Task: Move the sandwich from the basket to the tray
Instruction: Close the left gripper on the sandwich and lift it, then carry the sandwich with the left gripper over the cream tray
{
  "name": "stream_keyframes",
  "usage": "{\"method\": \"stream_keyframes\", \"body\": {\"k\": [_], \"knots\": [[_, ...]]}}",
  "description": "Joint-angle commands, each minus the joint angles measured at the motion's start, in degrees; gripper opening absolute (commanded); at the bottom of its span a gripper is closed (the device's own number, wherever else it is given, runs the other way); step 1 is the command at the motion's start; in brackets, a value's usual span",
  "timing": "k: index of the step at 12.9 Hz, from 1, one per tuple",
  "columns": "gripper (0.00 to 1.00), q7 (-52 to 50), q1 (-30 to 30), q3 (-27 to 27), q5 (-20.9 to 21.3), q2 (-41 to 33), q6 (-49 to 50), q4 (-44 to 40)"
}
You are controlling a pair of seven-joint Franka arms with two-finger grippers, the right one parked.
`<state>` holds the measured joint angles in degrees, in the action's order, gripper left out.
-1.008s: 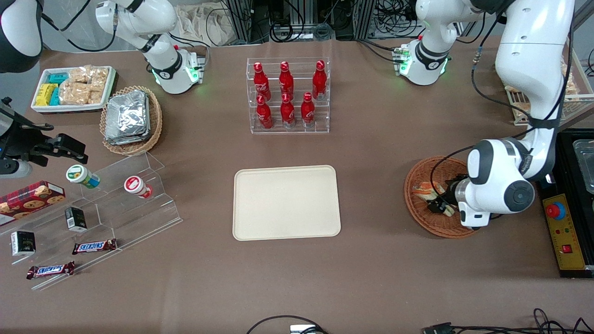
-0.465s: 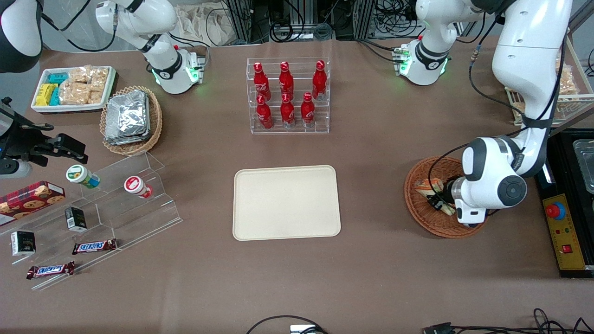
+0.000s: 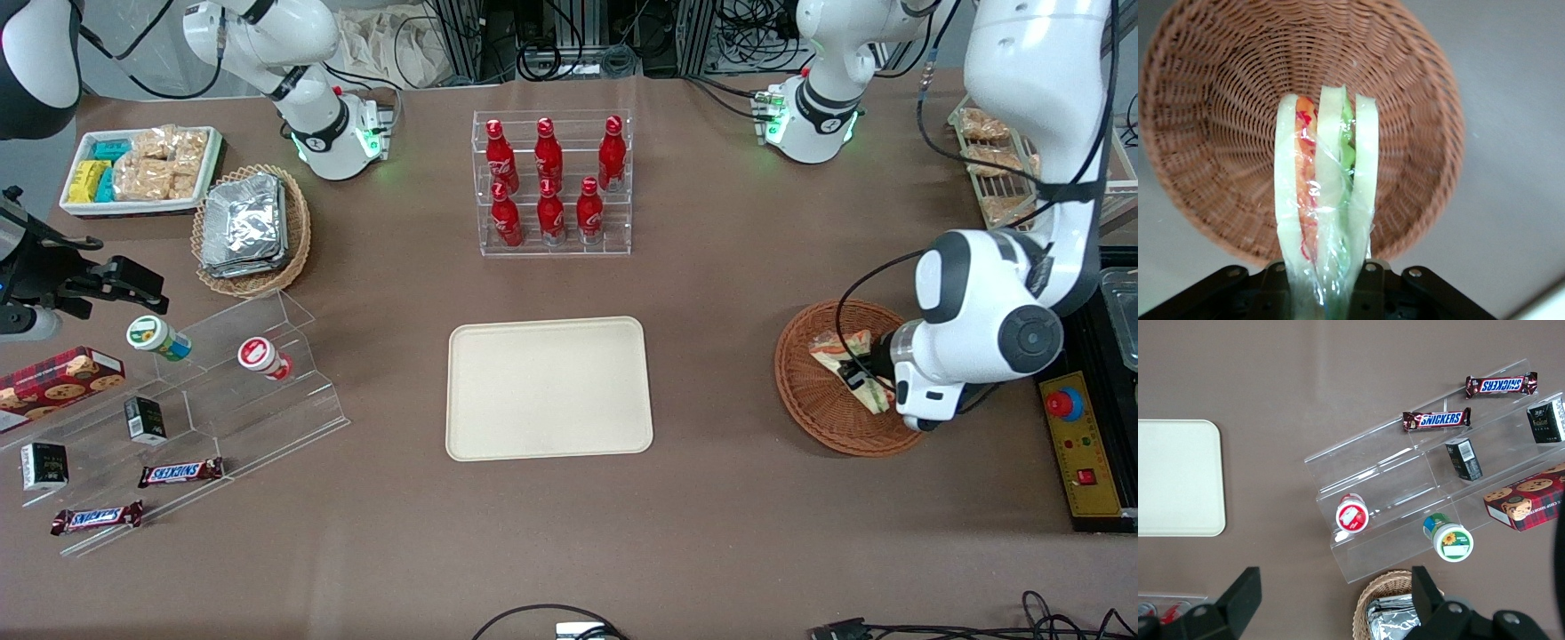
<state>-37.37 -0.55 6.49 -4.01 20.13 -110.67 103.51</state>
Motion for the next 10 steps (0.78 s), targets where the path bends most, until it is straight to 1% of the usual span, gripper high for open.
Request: {"method": "stream_keyframes", "body": {"k": [1, 3, 6, 8, 10], "knots": [[0.0, 4.4, 0.3, 3.7, -0.4, -0.9, 5.7, -7.3], [0.0, 8.3, 0.4, 7.2, -0.4, -0.2, 8.8, -12.2], [0.0, 8.7, 1.5, 13.1, 0.1, 2.4, 10.0, -16.5], [0.0, 8.9, 4.8, 13.5, 0.1, 4.6, 10.0, -18.5], [0.0, 9.1, 8.4, 13.5, 0.0, 8.8, 10.0, -21.9]]}}
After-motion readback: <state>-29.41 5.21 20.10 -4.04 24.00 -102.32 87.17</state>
